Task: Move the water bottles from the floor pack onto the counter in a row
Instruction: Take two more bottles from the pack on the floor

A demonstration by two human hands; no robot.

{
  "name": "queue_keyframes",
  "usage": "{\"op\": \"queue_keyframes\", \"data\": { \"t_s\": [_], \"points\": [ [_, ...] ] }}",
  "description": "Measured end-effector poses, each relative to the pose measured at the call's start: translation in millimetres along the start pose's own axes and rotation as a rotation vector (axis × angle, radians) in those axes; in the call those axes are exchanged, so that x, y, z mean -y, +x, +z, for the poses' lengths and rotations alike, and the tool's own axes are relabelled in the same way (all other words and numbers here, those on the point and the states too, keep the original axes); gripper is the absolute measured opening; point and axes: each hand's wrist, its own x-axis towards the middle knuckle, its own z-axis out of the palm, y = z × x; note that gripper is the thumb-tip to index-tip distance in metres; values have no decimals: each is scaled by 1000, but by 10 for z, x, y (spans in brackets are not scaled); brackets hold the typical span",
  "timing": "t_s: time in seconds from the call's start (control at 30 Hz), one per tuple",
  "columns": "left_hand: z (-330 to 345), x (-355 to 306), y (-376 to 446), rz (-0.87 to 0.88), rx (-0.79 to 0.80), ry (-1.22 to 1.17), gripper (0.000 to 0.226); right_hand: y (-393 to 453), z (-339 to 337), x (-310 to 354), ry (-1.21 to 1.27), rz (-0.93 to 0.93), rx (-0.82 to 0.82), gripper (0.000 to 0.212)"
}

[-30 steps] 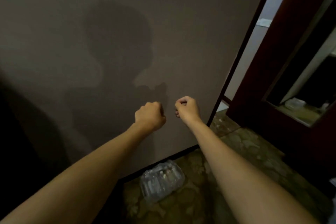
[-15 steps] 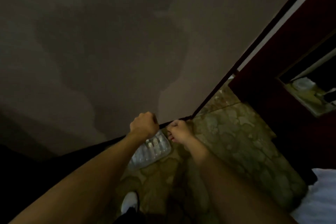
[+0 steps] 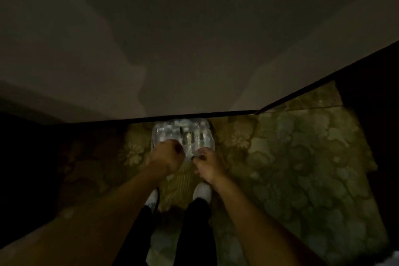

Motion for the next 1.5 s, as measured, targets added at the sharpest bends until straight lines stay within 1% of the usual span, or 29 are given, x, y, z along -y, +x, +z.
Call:
{"op": "queue_keyframes", "data": {
  "t_s": [0.07,0.2,0.27,0.37,0.43,0.5,0.63,0.7,0.83,0.9,1.0,1.1,1.2,1.37,1.43,1.5],
  "points": [
    [227,44,191,-33,10,-40,23,328,-61,-173,3,26,17,38],
    [703,33,573,-122,-53,-161,23,1036,-182,-564,-45,67,26,36],
    [925,-5,778,-157,-77,-204,24,1350,-256,-697,-83,38,58,35],
    [1231,-73,1135,-204,-71,-286,25,1768,-364,-846,-153,-11,99,34],
    [1395,-52,1371,-229,-105,-317,25,2028,-381,-921,-174,-50,114,34],
    [1550,42,1587,-270,-112,-317,23,2284,-364,-979,-204,-90,136,34],
    [1838,329,2136,-313,-90,-236,28,2885,-241,-1060,-258,-144,189,36],
    [1944,433,2438,-303,-79,-255,25,3220,-113,-1129,-296,-158,194,35],
    [2142,610,3003,-231,-65,-279,33,3890,189,-1326,-363,-149,210,32],
    [2246,695,3245,-227,-39,-298,36,4217,311,-1437,-392,-142,195,30],
    [2349,788,3545,-226,-11,-317,37,4664,458,-1523,-500,-148,204,40],
    [2427,821,3781,-213,38,-328,35,4943,555,-1511,-602,-157,243,36],
    [2517,840,3936,-218,70,-282,33,5082,587,-1472,-634,-131,223,38],
    [2647,929,4126,-199,16,-308,34,5292,642,-1455,-729,-203,251,41],
    [2734,1046,4206,-220,-69,-332,41,5367,695,-1461,-660,-203,308,47],
    [2793,1122,4236,-219,-150,-350,53,5496,738,-1487,-603,-169,271,49]
  ]
}}
